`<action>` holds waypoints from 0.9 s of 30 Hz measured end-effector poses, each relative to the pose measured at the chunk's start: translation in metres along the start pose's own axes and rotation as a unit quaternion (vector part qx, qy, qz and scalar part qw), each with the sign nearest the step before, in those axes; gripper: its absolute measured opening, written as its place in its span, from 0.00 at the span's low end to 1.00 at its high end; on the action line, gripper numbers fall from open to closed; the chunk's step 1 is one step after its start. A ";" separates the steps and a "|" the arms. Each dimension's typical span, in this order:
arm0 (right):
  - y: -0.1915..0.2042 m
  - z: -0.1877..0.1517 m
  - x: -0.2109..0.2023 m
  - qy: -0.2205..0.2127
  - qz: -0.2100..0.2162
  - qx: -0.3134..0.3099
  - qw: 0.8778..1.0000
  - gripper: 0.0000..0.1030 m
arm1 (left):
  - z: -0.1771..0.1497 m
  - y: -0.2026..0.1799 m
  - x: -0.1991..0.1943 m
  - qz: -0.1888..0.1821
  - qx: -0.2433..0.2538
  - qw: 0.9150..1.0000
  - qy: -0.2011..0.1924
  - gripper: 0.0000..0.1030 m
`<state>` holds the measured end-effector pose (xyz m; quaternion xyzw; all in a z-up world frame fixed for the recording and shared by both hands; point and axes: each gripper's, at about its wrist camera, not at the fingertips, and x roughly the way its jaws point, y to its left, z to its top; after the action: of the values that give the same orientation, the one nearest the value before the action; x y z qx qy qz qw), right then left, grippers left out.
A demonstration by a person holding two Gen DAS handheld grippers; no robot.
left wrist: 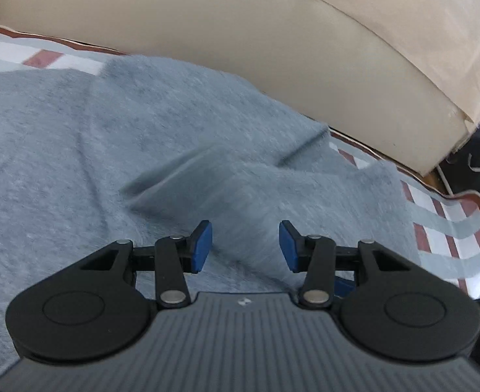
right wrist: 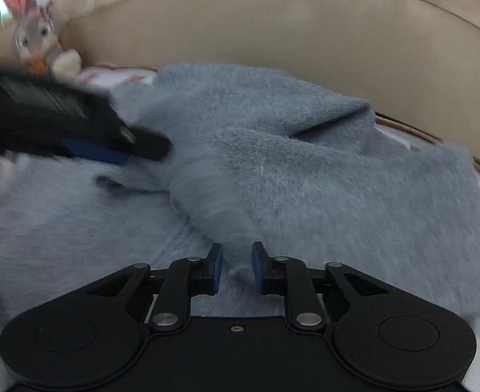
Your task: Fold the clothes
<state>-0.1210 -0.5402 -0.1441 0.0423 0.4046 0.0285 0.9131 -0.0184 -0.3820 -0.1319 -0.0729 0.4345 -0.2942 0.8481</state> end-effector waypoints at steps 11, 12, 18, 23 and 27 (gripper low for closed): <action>-0.099 -0.041 -0.051 0.032 -0.189 0.035 0.981 0.69 | 0.000 0.038 -0.005 0.078 -0.073 0.994 0.026 0.50; -0.103 -0.041 -0.048 0.031 -0.200 0.028 0.979 0.69 | 0.000 0.049 -0.008 0.077 -0.108 0.991 0.033 0.50; -0.148 -0.050 -0.042 -0.016 -0.156 0.117 0.981 0.61 | -0.009 0.075 -0.014 0.072 -0.221 0.971 0.051 0.50; -0.137 -0.060 -0.062 -0.011 -0.187 0.094 0.978 0.61 | 0.004 0.066 -0.026 0.057 -0.216 0.975 -0.014 0.50; -0.134 -0.055 -0.055 -0.012 -0.133 0.092 0.987 0.61 | 0.002 0.062 -0.023 0.060 -0.229 0.972 0.000 0.50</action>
<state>-0.1962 -0.6754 -0.1541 0.0723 0.3965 -0.1311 0.9057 0.0000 -0.3191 -0.1379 -0.2390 0.4940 -0.1354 0.8249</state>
